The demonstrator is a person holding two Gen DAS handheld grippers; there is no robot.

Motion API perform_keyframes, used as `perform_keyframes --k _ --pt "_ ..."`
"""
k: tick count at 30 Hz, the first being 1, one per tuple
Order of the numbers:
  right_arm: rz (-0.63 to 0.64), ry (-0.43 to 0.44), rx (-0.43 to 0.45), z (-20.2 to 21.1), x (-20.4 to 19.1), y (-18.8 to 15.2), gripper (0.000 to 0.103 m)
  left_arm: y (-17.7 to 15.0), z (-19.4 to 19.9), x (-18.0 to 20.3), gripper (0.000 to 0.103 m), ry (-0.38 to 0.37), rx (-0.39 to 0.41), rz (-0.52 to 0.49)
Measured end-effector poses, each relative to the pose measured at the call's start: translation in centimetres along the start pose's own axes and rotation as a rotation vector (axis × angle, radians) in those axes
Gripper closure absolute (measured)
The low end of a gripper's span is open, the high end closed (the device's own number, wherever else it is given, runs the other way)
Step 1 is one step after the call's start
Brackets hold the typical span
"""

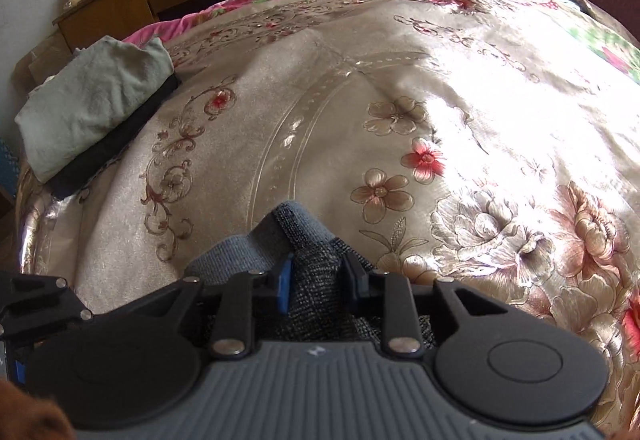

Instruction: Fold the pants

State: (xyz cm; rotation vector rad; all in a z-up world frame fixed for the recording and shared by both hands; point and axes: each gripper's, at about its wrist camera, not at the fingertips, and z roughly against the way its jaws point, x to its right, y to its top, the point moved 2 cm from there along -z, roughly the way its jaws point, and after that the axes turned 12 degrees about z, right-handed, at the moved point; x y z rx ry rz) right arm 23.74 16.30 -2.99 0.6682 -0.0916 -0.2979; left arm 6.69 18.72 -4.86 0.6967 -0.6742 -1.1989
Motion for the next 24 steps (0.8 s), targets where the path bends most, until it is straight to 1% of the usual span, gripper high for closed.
perform_keyframes --k 1,2,3,6,9,13,16,17,19,24 --pt "-0.011 -0.004 0.006 0.4 0.1 0.1 0.068 0.0 0.3 0.3 0.052 0.011 0.003 -0.025" --pt "-0.006 -0.026 0.016 1.1 -0.1 0.1 0.064 0.0 0.6 0.4 0.051 0.015 0.001 -0.036" --pt "0.015 -0.05 0.023 1.8 -0.4 0.1 0.062 0.0 0.9 0.3 0.051 0.015 -0.001 -0.035" --pt "0.076 -0.126 0.04 3.9 -1.5 -0.4 0.059 -0.1 2.2 0.1 0.05 0.021 0.008 -0.009" --pt "0.062 -0.188 0.043 5.9 -2.0 -1.5 0.059 0.1 3.7 0.4 0.05 0.041 0.035 -0.018" --pt "0.0 -0.285 0.037 8.8 -1.9 -4.2 0.058 0.6 4.6 1.9 0.05 0.067 0.074 -0.078" --pt "-0.047 -0.349 0.02 11.0 -1.6 -6.9 0.057 1.2 4.8 3.0 0.049 0.051 0.098 -0.1" --pt "-0.064 -0.366 0.011 11.7 -1.5 -7.9 0.055 1.5 4.7 3.4 0.048 0.043 0.103 -0.106" --pt "-0.091 -0.392 -0.002 12.9 -1.3 -9.6 0.054 1.9 4.1 4.4 0.047 0.034 0.11 -0.138" --pt "-0.152 -0.446 -0.018 15.2 -0.7 -13.0 0.054 1.9 1.6 7.3 0.047 0.002 0.067 -0.197"
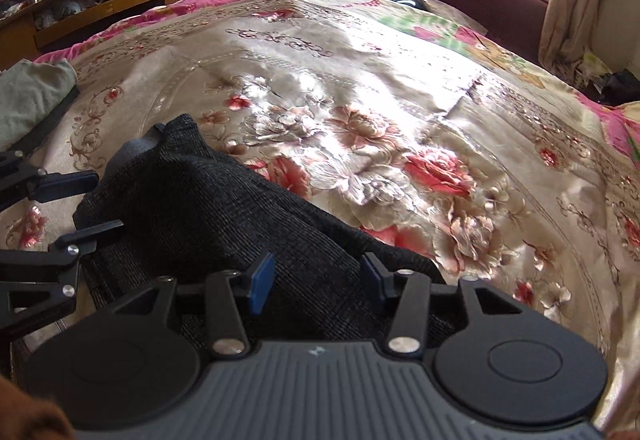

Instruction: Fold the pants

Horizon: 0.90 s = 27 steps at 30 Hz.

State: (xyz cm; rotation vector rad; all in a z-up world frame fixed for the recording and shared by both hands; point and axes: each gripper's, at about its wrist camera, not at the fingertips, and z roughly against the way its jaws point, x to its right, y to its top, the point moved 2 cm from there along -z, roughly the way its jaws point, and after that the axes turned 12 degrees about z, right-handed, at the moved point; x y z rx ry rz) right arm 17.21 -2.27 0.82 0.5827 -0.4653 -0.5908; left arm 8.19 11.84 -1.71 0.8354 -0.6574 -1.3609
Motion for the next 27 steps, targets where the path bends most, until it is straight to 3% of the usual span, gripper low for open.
perform_keyframes --k 6,10,15,20,22,25,27 --pt "-0.062 -0.036 -0.033 0.2 2.3 -2.9 0.054 -0.5 -2.2 2.8 0.046 -0.026 -0.041 -0.056" --pt "-0.111 -0.055 -0.062 -0.4 3.3 -4.8 0.051 -1.8 -3.6 3.8 0.038 -0.016 -0.068 -0.098" --pt "-0.315 -0.087 -0.041 1.7 6.2 -9.3 0.051 -1.2 -2.6 3.0 0.036 -0.022 -0.055 -0.057" --pt "-0.509 -0.154 -0.055 4.3 8.5 -15.3 0.05 -1.9 -1.6 4.2 0.036 -0.041 -0.022 -0.109" --pt "-0.607 -0.099 -0.041 4.4 9.4 -17.2 0.05 -2.2 -1.6 4.8 0.036 -0.053 -0.025 -0.13" --pt "-0.753 0.073 0.023 3.7 10.4 -18.5 0.049 -2.2 -1.7 5.5 0.036 -0.044 -0.014 -0.164" --pt "-0.787 0.127 0.035 3.3 10.8 -18.6 0.049 -2.0 -1.7 5.4 0.036 -0.048 -0.022 -0.162"
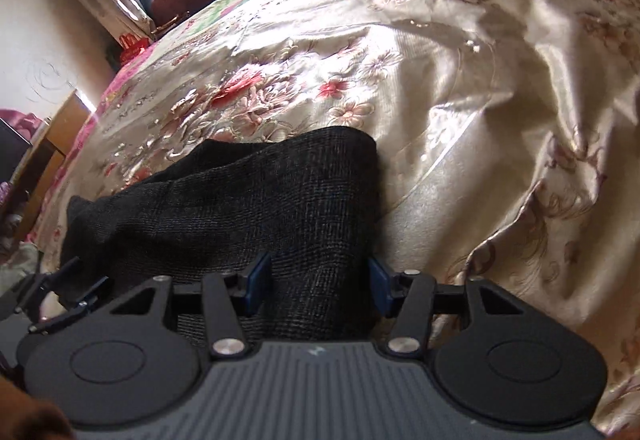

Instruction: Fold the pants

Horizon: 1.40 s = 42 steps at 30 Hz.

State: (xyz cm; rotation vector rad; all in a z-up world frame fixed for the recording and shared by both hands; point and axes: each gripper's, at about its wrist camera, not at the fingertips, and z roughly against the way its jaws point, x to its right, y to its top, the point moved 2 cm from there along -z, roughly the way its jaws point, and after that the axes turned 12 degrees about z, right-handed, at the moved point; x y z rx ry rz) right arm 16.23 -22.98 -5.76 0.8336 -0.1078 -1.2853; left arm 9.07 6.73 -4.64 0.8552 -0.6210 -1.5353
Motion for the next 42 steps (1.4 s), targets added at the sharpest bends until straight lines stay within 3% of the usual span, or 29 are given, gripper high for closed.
perform_keyframes --k 2,6,10,11,14,15,17,18,20,23,29,33,37,39,41,42 --pt "0.015 0.018 -0.021 -0.1 0.7 0.1 0.049 0.2 0.1 -0.3 0.036 -0.008 -0.011 0.014" --pt "-0.083 0.19 -0.046 -0.6 3.0 -0.4 0.048 0.2 -0.4 -0.4 0.035 -0.01 -0.029 0.03" --pt "-0.193 0.268 -0.011 -0.7 5.9 -1.2 0.064 0.6 -0.4 0.2 0.035 -0.003 -0.029 0.009" --pt "-0.21 0.288 -0.001 -1.0 6.0 -1.4 0.06 0.6 -0.5 0.4 0.035 -0.003 -0.027 0.001" --pt "-0.21 0.347 0.01 -2.3 4.7 -0.8 0.059 1.1 -0.9 1.3 0.035 -0.007 -0.023 -0.02" --pt "-0.229 0.398 0.018 -2.8 4.2 -0.6 0.06 1.2 -0.9 1.6 0.035 -0.009 -0.026 -0.022" --pt "-0.301 0.508 0.023 -4.1 3.3 -0.6 0.072 1.6 -1.0 2.4 0.035 -0.014 -0.03 -0.028" --pt "-0.315 0.516 0.015 -4.9 2.6 -0.6 0.072 1.7 -1.1 2.8 0.036 -0.02 -0.034 -0.032" --pt "-0.296 0.445 0.001 -5.7 2.1 -0.3 0.081 1.7 -1.4 3.9 0.035 -0.029 -0.046 -0.057" --pt "-0.381 0.459 0.073 -4.2 4.4 -0.4 0.09 1.9 -1.2 5.5 0.035 -0.042 -0.049 -0.103" --pt "-0.496 0.36 0.233 1.0 10.1 -2.0 0.096 2.8 -0.8 9.9 0.036 -0.166 -0.051 -0.138" --pt "-0.486 0.268 0.278 4.4 12.2 -2.1 0.101 3.3 -1.0 12.9 0.036 -0.254 -0.064 -0.131" --pt "-0.382 0.28 0.234 4.9 11.2 -0.9 0.095 3.5 0.0 13.2 0.036 -0.286 -0.049 -0.111" --pt "-0.336 0.279 0.181 3.5 10.3 -0.2 0.085 3.4 0.4 12.8 0.036 -0.276 -0.041 -0.116" --pt "-0.302 0.258 0.133 1.9 9.8 0.2 0.063 3.3 0.7 12.5 0.036 -0.258 -0.036 -0.134" --pt "-0.292 0.258 0.104 1.0 9.6 0.1 0.063 3.2 0.8 12.3 0.036 -0.254 -0.036 -0.14"
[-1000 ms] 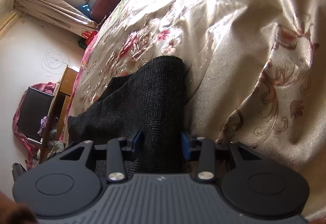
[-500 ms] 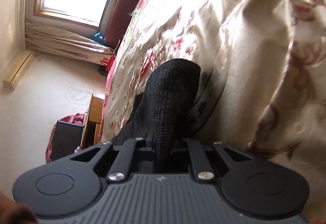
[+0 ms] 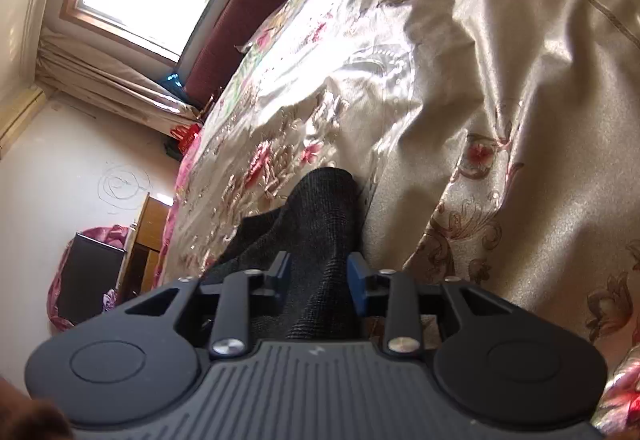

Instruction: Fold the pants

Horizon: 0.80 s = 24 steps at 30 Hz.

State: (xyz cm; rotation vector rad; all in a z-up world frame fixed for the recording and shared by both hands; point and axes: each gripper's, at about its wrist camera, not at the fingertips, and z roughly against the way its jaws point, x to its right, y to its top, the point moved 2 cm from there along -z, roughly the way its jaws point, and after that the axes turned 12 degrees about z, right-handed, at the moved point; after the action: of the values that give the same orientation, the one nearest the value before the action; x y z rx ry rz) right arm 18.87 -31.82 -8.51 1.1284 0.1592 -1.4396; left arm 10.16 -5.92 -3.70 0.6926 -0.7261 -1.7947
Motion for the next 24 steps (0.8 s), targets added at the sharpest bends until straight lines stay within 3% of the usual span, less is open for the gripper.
perform_keyframes --k 6,8,9,10,11,13,18,21,24 --pt "-0.048 0.132 -0.112 -3.7 -0.2 -1.8 0.063 -0.1 -0.5 -0.2 0.035 0.006 -0.013 -0.014" --pt "-0.049 0.132 -0.14 -5.5 -0.6 -2.2 0.064 -0.1 -0.9 -0.3 0.035 0.007 -0.021 -0.015" --pt "-0.039 0.109 -0.132 -5.8 -1.0 -2.1 0.068 -0.1 -1.0 -0.4 0.035 0.01 -0.024 -0.015" --pt "-0.044 0.109 -0.116 -5.7 -1.2 -2.0 0.08 -0.1 -1.0 -0.6 0.035 0.013 -0.027 -0.015" --pt "-0.079 0.149 -0.089 -5.4 -1.2 -1.9 0.088 -0.2 -0.9 -0.8 0.035 0.015 -0.03 -0.012" --pt "-0.142 0.219 -0.029 -4.0 -1.8 -1.9 0.089 -0.2 -0.7 -1.4 0.035 -0.001 -0.029 0.008" --pt "-0.176 0.268 0.122 0.2 -3.9 -2.1 0.094 0.5 -1.1 -0.5 0.042 -0.097 -0.015 0.056" --pt "-0.113 0.184 0.116 1.6 -4.9 -1.5 0.094 0.8 -1.5 0.9 0.045 -0.183 -0.01 0.073" --pt "-0.069 0.113 0.045 0.3 -5.6 -0.7 0.094 0.4 -2.3 1.3 0.044 -0.193 -0.02 0.088"
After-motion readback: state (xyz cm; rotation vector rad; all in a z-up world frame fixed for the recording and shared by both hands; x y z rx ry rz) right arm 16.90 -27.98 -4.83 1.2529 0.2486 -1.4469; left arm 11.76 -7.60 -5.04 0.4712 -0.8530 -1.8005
